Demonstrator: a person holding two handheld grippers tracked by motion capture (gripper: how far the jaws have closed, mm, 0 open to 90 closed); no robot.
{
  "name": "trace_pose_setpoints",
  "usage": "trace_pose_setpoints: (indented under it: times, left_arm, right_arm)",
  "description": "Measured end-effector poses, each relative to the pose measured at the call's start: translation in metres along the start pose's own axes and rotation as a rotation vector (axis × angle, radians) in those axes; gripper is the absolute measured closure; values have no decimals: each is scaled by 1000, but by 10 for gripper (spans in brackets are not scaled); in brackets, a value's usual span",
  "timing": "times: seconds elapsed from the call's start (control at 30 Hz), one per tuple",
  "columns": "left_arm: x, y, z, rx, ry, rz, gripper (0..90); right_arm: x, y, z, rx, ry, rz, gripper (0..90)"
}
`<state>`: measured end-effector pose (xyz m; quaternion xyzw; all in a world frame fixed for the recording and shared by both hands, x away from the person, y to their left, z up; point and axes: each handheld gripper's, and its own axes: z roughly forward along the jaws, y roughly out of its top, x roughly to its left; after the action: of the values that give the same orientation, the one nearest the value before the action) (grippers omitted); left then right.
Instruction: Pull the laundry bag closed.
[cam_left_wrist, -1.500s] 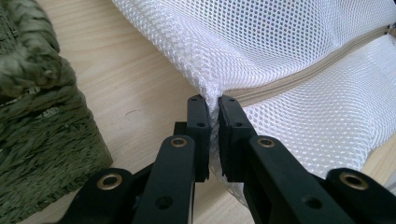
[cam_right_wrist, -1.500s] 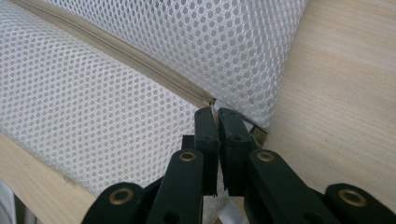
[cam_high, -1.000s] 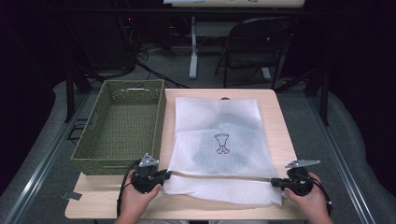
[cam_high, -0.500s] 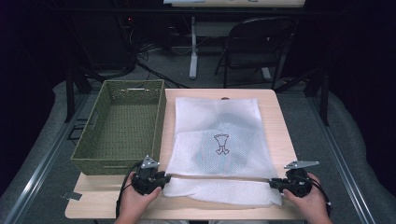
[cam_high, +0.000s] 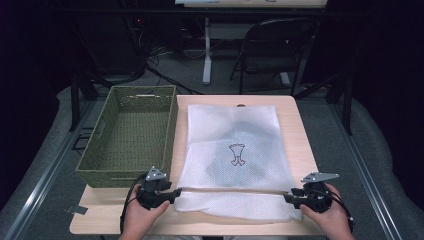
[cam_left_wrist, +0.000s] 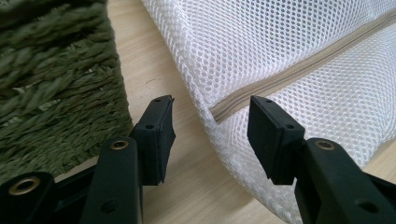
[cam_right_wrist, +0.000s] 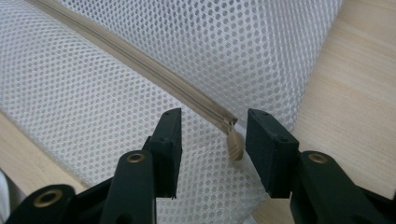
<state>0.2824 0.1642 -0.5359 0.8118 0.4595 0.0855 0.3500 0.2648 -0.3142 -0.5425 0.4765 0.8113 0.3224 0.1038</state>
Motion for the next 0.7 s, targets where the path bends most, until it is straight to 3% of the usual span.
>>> trace_pose_setpoints:
  times: [0.3,0.47,0.7]
  left_arm:
    - [5,-1,-11,-7,11,1,489]
    - [10,-4,-16,-13,22,-11,489]
    - [16,-9,-23,-17,31,-21,490]
  right_arm:
    - [16,10,-1,-24,-5,-78,496]
    - [31,20,3,-48,2,-144,470]
    - [52,28,11,-53,30,-197,456]
